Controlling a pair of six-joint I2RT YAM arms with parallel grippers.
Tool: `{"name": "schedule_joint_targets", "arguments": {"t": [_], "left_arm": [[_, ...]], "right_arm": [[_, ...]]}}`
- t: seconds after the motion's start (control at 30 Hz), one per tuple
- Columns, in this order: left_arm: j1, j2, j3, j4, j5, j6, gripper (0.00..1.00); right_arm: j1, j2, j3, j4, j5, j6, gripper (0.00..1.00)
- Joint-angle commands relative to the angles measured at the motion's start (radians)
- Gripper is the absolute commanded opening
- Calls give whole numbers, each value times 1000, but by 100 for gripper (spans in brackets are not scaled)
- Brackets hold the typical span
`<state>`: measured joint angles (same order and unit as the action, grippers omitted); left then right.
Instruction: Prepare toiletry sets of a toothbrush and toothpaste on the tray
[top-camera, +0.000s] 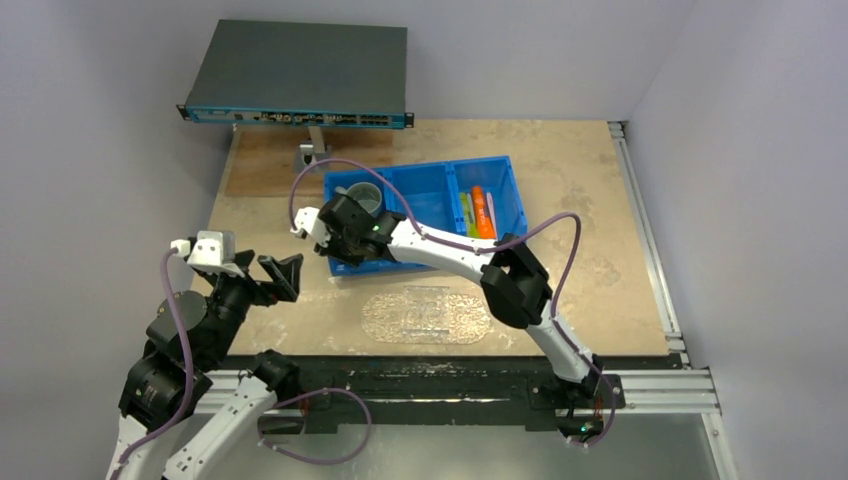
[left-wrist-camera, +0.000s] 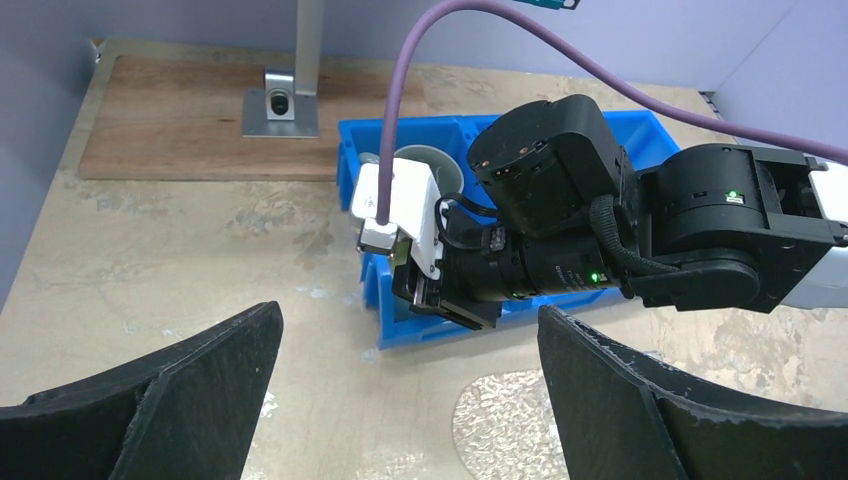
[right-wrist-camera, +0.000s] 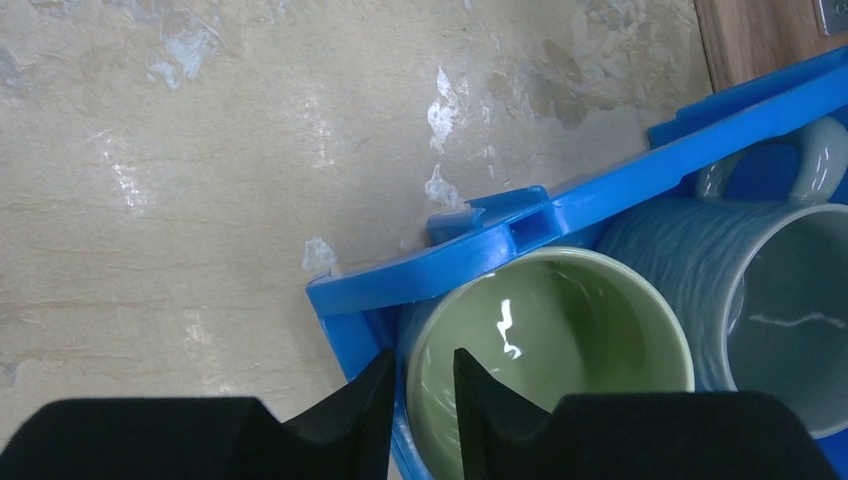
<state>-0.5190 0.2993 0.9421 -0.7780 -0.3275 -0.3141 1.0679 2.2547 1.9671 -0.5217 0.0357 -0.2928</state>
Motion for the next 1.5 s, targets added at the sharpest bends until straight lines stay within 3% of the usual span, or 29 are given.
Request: {"name": "schedule_joint_targets", "arguments": {"t": [0.0, 0.2, 0.37, 0.63, 0.77, 0.8, 1.47], "left_arm": [[7, -8, -8, 22, -13, 4, 100], [8, -5, -8, 23, -10, 5, 100], [8, -2, -8, 22, -9, 5, 100], [8, 3, -8, 23, -5, 6, 100], [9, 6, -8, 22, -4, 7, 100], [10, 8, -8, 24, -2, 7, 100], [11, 6, -8, 24, -2, 8, 100]], "right_arm": [[4, 11, 58, -11, 8, -10, 28], [4, 19, 72, -30, -15, -8, 18], [4, 33, 87, -46, -16, -4, 24], [4, 50, 103, -67, -32, -4, 6], [4, 62, 118, -84, -49, -5, 5], [4, 69, 127, -96, -65, -7, 0], [4, -127, 91, -11, 60, 19, 0]]}}
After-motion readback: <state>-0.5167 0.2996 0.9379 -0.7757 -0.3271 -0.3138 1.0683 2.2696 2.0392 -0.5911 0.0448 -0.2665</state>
